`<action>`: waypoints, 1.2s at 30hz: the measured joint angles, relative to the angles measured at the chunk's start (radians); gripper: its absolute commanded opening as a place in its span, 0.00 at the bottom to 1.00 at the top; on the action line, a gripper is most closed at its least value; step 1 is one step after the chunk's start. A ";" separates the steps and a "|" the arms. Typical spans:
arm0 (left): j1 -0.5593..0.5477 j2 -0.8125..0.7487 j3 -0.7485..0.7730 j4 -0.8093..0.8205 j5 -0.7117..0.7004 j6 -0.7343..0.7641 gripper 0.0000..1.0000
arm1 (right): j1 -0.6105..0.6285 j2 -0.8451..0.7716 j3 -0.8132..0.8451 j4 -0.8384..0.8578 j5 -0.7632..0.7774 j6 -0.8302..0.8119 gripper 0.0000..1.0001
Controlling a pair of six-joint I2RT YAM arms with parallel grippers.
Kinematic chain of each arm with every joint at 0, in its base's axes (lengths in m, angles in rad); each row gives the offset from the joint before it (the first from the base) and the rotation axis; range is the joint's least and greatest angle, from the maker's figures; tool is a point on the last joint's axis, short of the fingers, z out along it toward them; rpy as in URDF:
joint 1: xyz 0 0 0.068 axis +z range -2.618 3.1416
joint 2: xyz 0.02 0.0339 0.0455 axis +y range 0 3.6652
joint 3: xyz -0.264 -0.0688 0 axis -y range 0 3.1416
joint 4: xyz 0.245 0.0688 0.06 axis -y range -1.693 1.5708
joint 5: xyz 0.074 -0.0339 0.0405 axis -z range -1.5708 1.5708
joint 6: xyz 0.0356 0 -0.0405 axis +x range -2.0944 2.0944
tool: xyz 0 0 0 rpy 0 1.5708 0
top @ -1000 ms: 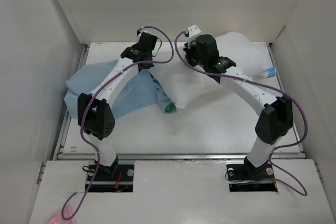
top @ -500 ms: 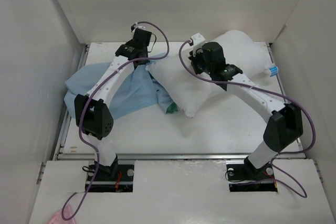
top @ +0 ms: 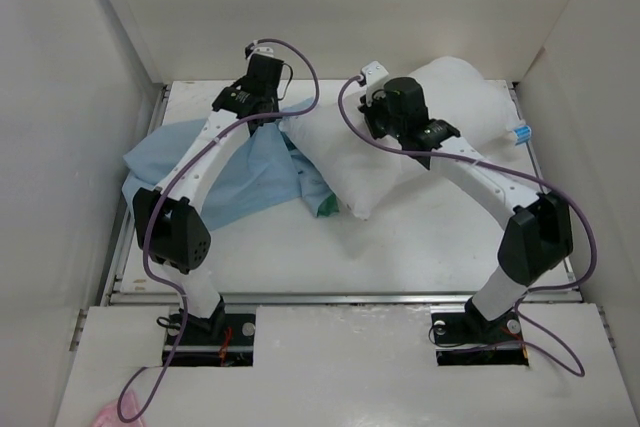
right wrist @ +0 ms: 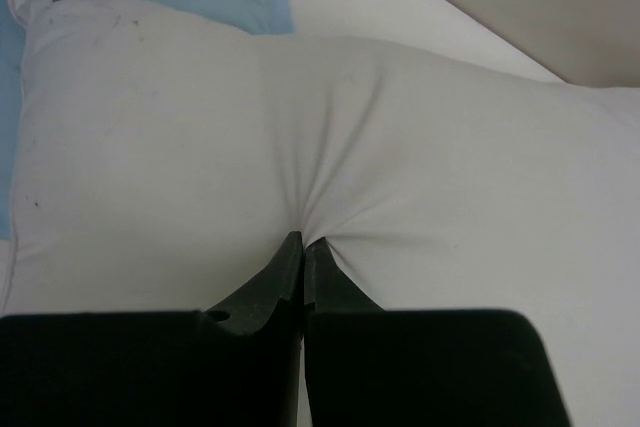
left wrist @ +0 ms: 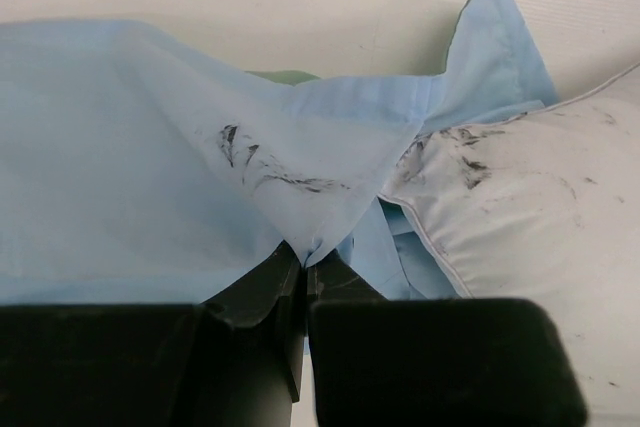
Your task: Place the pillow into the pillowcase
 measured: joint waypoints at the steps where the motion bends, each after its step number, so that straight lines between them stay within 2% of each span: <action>1: 0.001 0.000 0.000 0.000 0.002 0.000 0.00 | -0.005 -0.003 -0.009 0.000 -0.011 -0.002 0.00; 7: 0.005 0.000 0.003 0.002 0.039 0.019 0.00 | 0.006 0.019 -0.006 -0.002 -0.061 -0.033 0.00; 14: -0.026 0.000 0.021 -0.001 0.062 0.039 0.00 | 0.057 0.190 0.184 0.027 -0.014 -0.024 0.00; 20: -0.070 0.000 0.022 -0.008 0.076 0.035 0.00 | 0.061 0.305 0.370 0.107 0.123 0.103 0.00; 27: -0.078 -0.031 0.000 -0.015 0.075 0.020 0.00 | 0.015 0.419 0.546 0.229 0.205 0.264 0.00; 33: -0.078 -0.080 0.000 -0.016 0.122 0.017 0.00 | 0.064 0.515 0.562 0.323 0.291 0.353 0.00; 36: -0.077 -0.080 0.010 -0.027 0.150 0.018 0.00 | 0.130 0.615 0.583 0.345 0.332 0.381 0.00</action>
